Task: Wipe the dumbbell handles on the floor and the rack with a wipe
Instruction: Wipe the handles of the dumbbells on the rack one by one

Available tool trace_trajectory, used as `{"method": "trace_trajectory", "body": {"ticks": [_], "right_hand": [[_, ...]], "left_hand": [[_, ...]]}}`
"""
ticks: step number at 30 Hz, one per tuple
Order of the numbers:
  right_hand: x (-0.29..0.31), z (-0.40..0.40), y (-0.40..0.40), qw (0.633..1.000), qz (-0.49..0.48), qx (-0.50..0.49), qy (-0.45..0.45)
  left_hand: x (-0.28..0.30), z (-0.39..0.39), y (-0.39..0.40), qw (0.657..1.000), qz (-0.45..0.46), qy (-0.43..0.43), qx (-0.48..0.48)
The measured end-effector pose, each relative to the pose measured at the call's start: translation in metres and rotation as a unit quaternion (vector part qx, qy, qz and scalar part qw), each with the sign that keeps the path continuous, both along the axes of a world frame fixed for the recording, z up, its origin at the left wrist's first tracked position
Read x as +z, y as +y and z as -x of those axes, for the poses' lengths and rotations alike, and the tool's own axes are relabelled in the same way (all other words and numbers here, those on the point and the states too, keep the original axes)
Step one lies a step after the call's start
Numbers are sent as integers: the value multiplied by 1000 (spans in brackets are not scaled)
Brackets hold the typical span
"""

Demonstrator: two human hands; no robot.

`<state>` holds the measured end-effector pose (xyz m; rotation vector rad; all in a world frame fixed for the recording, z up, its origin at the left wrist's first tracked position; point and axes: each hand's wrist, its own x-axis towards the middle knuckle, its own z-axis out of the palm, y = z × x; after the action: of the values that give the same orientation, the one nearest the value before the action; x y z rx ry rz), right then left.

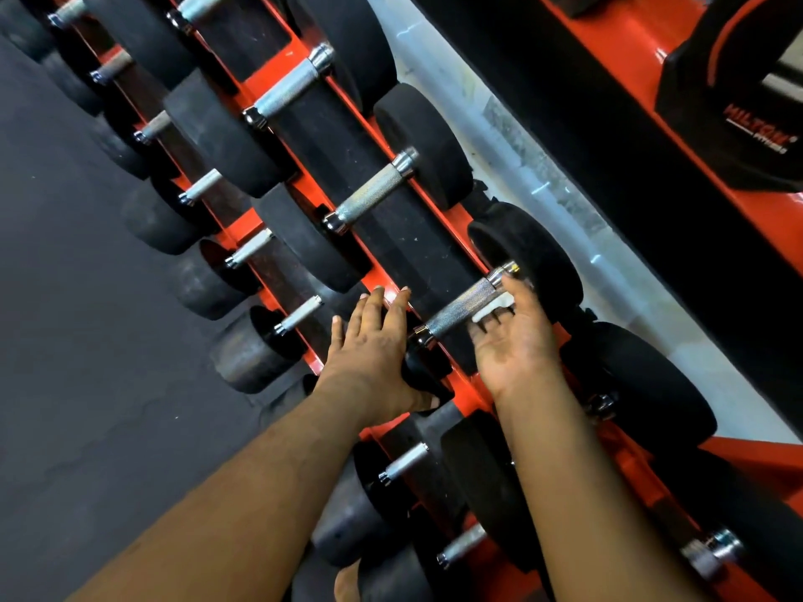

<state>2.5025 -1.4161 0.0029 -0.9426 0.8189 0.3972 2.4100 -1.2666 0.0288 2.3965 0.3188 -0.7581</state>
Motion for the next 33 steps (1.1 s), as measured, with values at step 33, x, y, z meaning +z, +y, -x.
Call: {"method": "trace_trajectory", "body": {"ticks": [33], "right_hand": [[-26,19,18,990,-30,134,22]], "left_hand": [[0,0,2,1000,4,-4,-7]]}}
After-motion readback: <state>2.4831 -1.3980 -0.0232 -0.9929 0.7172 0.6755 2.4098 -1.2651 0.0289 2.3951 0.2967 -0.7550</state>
